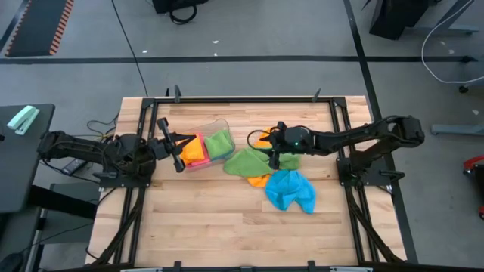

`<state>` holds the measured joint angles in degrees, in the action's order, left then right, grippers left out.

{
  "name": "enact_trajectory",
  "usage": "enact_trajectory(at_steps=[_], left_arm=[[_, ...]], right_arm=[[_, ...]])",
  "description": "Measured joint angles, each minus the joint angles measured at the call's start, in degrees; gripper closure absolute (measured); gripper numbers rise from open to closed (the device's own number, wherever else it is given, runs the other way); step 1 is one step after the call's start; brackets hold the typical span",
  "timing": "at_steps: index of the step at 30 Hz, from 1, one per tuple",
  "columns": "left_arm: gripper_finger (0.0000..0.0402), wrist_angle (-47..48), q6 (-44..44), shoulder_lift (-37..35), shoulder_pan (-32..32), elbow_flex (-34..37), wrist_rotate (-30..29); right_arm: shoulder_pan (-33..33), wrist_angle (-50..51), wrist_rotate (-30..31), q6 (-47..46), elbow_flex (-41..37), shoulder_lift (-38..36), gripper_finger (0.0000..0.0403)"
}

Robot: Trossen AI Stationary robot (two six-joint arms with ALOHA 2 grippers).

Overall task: Fold microfiber towels
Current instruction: Fold the green microfiber towel

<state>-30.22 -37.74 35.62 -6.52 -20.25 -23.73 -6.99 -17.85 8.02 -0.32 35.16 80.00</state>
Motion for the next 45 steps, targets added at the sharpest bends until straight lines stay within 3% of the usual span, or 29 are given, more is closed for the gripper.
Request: enact_trajectory(at_steps=[4,10,17,45], left_arm=[[0.0383,0.2,1.5,0.0,0.0,0.0,0.0],[0.0362,7.7,13.0,0.0,-0.1,-0.1,0.0],[0.0364,7.3,14.3,0.0,-0.1,-0.1,0.0],[0.0388,10.4,14.6,2.3,0.0,0.0,0.0]], right_arm=[[1.1,-3.6,-2.1,4.1,0.1,4.1,0.0199],[2.6,-14.4,-3.4,12.4,0.5,12.7,0.0199],[2.9,-12.4,-3.4,15.2,5.8,18.5,0.0199],[6.6,-11.0,-7.1,14.0,10.8,20.7,0.0199]])
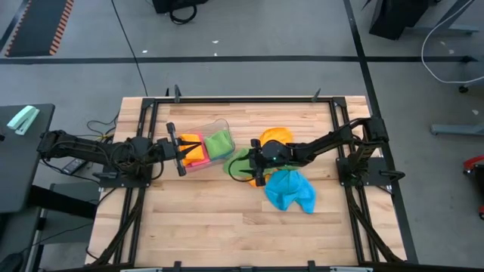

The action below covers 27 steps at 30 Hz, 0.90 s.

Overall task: Fold microfiber towels
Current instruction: Fold the green microfiber towel

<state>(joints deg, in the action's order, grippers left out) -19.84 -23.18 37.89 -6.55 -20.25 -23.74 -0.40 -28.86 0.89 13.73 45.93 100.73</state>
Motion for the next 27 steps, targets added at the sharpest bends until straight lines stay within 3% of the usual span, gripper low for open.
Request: enact_trajectory(at_steps=[10,27], left_arm=[[0.0376,0.1,-0.1,0.0,0.0,0.0,0.0],[0.0385,1.9,-0.4,0.0,0.1,0.0,-0.2]], right_arm=[[0.2,0.7,0.1,-2.2,2.7,1.2,0.0199],[0.8,8.8,1.5,-2.8,19.0,18.9,0.0199]])
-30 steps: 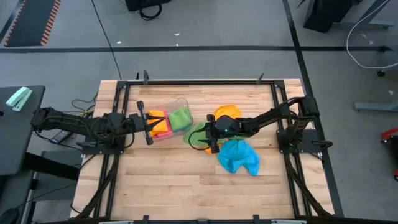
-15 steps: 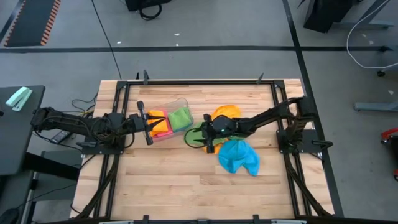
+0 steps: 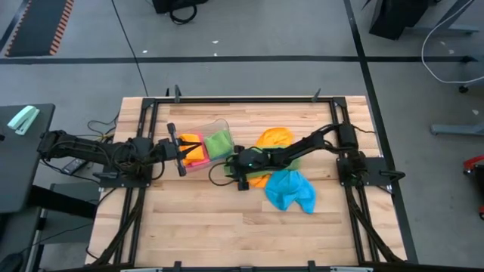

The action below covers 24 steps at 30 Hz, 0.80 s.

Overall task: Fold microfiber towels
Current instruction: Fold the green microfiber towel

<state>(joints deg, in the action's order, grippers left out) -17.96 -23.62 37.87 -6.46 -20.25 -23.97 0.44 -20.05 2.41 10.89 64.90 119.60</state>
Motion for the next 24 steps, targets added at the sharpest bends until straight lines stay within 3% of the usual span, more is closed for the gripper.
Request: enact_trajectory(at_steps=[7,15,24], left_arm=[[0.0373,0.0,0.0,0.0,0.0,0.0,0.0],[0.0386,0.0,0.0,0.0,0.0,0.0,0.0],[0.0379,0.1,0.1,0.0,0.0,0.0,0.0]], right_arm=[[0.1,3.6,3.7,0.5,2.3,1.9,0.0199],[0.1,4.4,4.6,1.0,2.3,1.9,0.0207],[0.1,7.6,4.4,1.6,2.3,1.7,0.0299]])
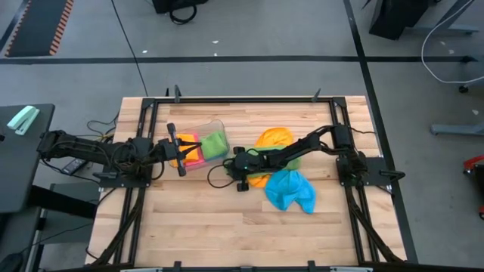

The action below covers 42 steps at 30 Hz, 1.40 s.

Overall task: Fold microfiber towels
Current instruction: Fold the green microfiber towel

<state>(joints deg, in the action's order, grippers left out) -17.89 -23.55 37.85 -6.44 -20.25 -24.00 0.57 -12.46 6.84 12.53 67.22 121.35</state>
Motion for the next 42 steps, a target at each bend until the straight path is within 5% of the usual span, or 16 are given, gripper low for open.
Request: enact_trajectory(at_steps=[9,26,33,42], left_arm=[[0.0379,0.4,0.0,0.0,0.0,0.0,0.0],[0.0373,1.2,-0.1,0.0,0.0,0.0,-0.2],[0.0385,1.5,-0.2,0.0,0.0,0.0,-0.2],[0.0379,1.5,-0.2,0.0,0.0,0.0,-0.2]], right_arm=[[0.2,2.8,-2.2,1.4,0.1,-0.7,0.0396],[5.8,16.0,-3.6,6.5,-0.3,-6.9,0.0400],[7.7,16.2,-8.3,10.3,-0.3,-6.9,0.0401],[10.1,16.3,-21.5,15.4,-0.2,-6.9,0.0401]])
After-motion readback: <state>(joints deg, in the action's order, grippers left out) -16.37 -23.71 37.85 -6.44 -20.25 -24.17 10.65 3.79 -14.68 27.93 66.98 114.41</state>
